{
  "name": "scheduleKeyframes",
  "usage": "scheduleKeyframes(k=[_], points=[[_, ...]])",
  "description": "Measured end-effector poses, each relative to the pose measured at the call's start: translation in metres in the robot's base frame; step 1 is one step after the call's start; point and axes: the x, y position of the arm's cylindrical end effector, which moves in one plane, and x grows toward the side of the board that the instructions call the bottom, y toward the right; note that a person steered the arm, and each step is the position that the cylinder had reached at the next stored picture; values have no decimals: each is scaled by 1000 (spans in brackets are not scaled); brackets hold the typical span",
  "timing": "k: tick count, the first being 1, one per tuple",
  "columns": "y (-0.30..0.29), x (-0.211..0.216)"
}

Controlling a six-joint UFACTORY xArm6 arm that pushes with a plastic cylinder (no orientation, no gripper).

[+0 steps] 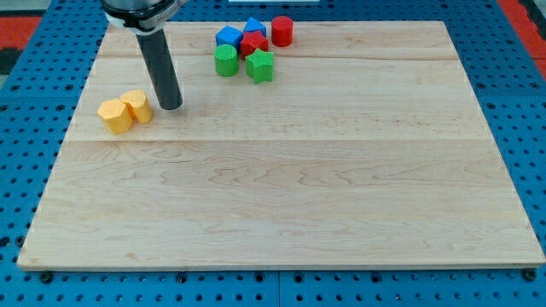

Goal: Push the yellow heart towards the center

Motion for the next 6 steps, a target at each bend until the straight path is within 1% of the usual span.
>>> scheduleKeyframes(k=[1,2,4,5,6], points=[[8,-1],[8,-21],[5,-46],[-31,-42],[-33,-44]])
